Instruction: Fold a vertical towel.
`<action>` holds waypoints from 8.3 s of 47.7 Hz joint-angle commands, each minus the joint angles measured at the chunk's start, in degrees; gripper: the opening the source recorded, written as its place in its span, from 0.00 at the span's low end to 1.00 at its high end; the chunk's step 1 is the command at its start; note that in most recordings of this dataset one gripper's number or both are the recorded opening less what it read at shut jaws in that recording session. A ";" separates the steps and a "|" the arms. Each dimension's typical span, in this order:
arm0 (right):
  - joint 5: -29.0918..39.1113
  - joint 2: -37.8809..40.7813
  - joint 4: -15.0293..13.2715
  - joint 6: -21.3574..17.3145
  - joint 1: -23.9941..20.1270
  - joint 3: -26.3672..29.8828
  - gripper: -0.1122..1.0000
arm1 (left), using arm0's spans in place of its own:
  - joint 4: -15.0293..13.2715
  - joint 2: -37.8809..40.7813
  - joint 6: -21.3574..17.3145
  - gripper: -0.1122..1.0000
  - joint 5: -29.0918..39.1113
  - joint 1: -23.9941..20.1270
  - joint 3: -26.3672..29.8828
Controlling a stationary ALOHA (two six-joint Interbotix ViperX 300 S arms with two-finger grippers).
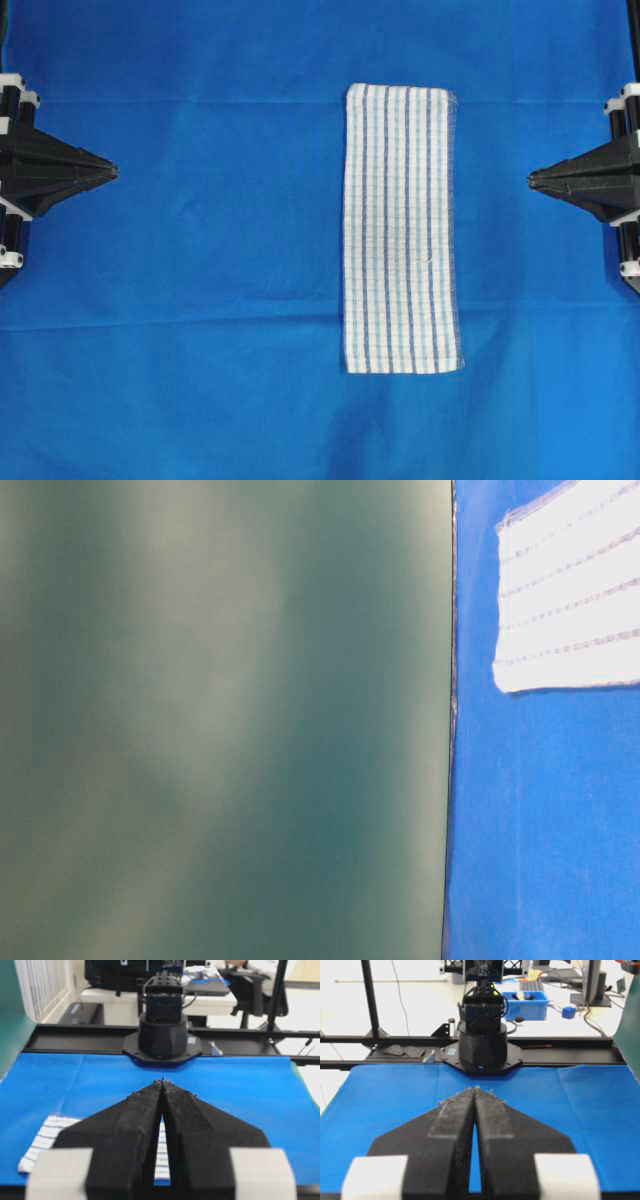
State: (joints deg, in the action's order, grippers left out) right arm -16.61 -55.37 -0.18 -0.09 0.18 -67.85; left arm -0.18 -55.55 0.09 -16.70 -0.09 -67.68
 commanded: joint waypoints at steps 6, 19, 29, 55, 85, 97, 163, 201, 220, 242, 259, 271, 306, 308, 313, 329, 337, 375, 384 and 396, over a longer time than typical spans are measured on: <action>1.93 0.79 0.53 -0.62 3.52 3.08 0.10 | -1.23 8.61 0.44 0.10 -1.05 -1.67 4.92; 8.53 3.43 0.53 -0.88 12.74 4.39 0.10 | -1.41 24.70 0.79 0.10 -1.76 -7.91 12.04; 10.02 8.44 0.53 -0.97 21.09 3.96 0.10 | -1.41 36.39 0.79 0.10 -1.32 -11.07 19.16; 5.63 39.29 -1.41 -0.44 31.29 7.91 0.60 | -1.32 66.62 0.62 0.85 -3.16 -18.28 35.07; -0.53 56.60 -1.58 -0.35 34.63 10.28 0.60 | -1.41 82.18 0.53 0.84 -4.83 -21.53 44.12; -0.53 57.74 -1.49 -0.44 34.89 11.16 0.58 | -1.41 82.88 -0.70 0.68 -4.83 -22.68 43.86; -0.44 53.44 -1.76 0.44 41.40 13.80 0.18 | -1.32 77.70 -7.65 0.14 1.32 -27.69 46.32; 8.17 28.56 -1.76 0.18 38.76 8.17 0.18 | -1.23 63.90 -13.80 0.14 2.46 -22.32 41.04; 17.05 19.51 -0.09 -2.46 25.75 3.78 0.18 | -1.32 62.49 -11.34 0.14 5.45 -13.80 37.27; 24.26 21.27 0.18 -13.45 5.10 1.93 0.18 | -1.32 63.11 -8.61 0.14 6.42 -1.23 34.19; 19.95 31.29 0.18 -20.65 -2.02 1.49 0.18 | -1.32 69.08 -5.36 0.14 5.63 2.02 34.01; 16.00 38.06 0.18 -21.80 -3.43 1.76 0.18 | -1.32 72.42 -4.75 0.14 2.46 3.08 34.28; 11.95 39.38 0.18 -22.32 -5.45 1.93 0.48 | -1.32 73.39 -4.83 0.42 0.70 3.87 35.33; 11.69 39.38 0.18 -22.32 -5.71 2.02 0.58 | -1.32 73.21 -4.83 0.45 0.79 3.87 35.33; 12.13 39.02 0.18 -22.32 -6.33 2.72 0.70 | -1.32 72.16 -4.83 0.48 1.32 4.04 35.07; 22.41 28.56 -0.26 -21.97 -7.73 6.24 0.65 | -1.32 58.80 -5.01 0.48 8.61 5.36 31.73; 27.69 18.46 -3.60 -21.62 -7.73 7.47 0.65 | -1.32 49.57 -5.01 0.48 10.02 5.63 28.65; 41.22 -16.79 -18.46 -21.71 -6.59 5.10 0.65 | -1.32 8.70 -4.83 0.48 8.53 4.75 6.15; 40.43 -19.78 -18.72 -21.88 -3.87 2.20 0.65 | -1.41 -1.85 -4.57 0.48 9.05 4.66 -0.97; 35.86 -19.60 -18.63 -23.38 1.23 -0.70 0.65 | -1.41 -16.00 -0.97 0.48 11.69 1.58 -9.67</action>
State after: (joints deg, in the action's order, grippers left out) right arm 20.83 -75.76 -18.72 -23.03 0.09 -68.64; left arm -1.49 -69.08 -1.23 -5.63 2.90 -76.64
